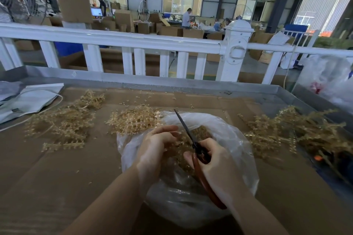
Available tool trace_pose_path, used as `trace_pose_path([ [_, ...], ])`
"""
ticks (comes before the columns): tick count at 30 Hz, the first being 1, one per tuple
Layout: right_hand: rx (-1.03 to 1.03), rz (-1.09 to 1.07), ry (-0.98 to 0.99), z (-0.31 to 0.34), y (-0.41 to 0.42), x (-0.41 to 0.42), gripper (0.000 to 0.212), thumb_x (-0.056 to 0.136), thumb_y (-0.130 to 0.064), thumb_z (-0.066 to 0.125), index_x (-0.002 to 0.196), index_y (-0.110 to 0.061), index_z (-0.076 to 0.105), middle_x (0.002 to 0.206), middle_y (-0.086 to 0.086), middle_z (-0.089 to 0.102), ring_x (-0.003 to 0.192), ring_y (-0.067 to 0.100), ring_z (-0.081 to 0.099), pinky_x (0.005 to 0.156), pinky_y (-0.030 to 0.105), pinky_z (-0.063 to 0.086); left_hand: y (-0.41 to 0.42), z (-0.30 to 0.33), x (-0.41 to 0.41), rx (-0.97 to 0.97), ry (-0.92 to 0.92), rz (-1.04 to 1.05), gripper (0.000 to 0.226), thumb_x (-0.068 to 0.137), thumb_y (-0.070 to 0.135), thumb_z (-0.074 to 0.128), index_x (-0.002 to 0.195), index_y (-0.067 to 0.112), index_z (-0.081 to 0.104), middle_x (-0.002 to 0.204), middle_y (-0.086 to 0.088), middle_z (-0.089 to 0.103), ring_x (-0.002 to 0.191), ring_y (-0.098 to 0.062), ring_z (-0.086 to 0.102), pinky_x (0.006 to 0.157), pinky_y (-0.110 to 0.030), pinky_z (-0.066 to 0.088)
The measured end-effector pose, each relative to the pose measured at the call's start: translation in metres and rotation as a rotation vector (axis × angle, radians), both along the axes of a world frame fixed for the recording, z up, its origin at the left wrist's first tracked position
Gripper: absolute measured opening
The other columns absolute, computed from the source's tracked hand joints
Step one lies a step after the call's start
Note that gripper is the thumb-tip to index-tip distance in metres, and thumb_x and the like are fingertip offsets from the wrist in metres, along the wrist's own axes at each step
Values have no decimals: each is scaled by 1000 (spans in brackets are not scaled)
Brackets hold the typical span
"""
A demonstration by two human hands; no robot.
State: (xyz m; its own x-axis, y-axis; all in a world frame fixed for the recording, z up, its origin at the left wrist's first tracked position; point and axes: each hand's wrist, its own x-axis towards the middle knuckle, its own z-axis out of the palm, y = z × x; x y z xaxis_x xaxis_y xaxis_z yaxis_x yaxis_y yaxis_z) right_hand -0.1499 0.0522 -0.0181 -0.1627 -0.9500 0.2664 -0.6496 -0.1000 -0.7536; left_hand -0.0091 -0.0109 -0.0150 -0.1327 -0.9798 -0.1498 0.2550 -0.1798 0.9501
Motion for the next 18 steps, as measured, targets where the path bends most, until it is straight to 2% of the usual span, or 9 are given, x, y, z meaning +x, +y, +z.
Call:
trace_pose_path([
  [1, -2, 1, 3, 0, 0, 0, 21, 83, -44, 68, 93, -27, 60, 79, -15, 64, 76, -2, 61, 66, 12, 48, 0, 0, 0, -3, -2, 2, 32, 78, -2, 49, 88, 14, 74, 89, -8, 73, 95, -28, 65, 81, -40, 54],
  [4, 2, -4, 10, -1, 0, 0, 22, 83, -45, 67, 94, -28, 60, 81, -16, 64, 78, -3, 60, 65, 8, 45, 0, -1, -1, 40, 89, 23, 35, 80, 3, 41, 89, 11, 73, 81, -8, 72, 84, -26, 64, 62, -30, 52],
  [6, 1, -9, 14, -1, -1, 0, 23, 83, -46, 67, 96, -29, 59, 81, -18, 62, 78, -6, 59, 65, 5, 44, 1, -2, -1, 60, 148, 30, 37, 77, 2, 38, 93, 8, 71, 83, -11, 69, 82, -26, 62, 57, -28, 51],
  [8, -4, -7, 9, -2, 0, -1, 24, 83, -46, 68, 97, -29, 59, 79, -20, 60, 79, -11, 57, 64, 3, 42, 2, -2, -3, 51, 135, 39, 38, 75, -2, 37, 95, 8, 68, 91, -14, 66, 84, -27, 61, 60, -30, 51],
  [11, -6, 5, -8, -2, 0, -2, 23, 82, -45, 69, 95, -29, 59, 78, -19, 61, 80, -13, 57, 63, 3, 42, 3, -4, -4, 40, 54, 44, 24, 91, -2, 44, 99, 8, 65, 92, -16, 67, 81, -28, 65, 59, -32, 53],
  [15, -38, 31, -10, -1, 3, -2, 24, 79, -46, 71, 92, -30, 59, 76, -17, 63, 82, -11, 57, 65, 5, 42, -2, -6, -5, 14, 24, 111, 12, 91, 1, 55, 92, 5, 67, 78, -11, 72, 68, -18, 69, 58, -29, 55],
  [18, -69, 47, 14, 0, 7, 0, 27, 77, -49, 71, 90, -32, 55, 75, -16, 62, 80, -6, 58, 68, 11, 46, -5, -3, -4, 56, 99, 156, 9, 88, 1, 60, 84, 5, 67, 74, -11, 68, 70, -22, 65, 69, -35, 56],
])
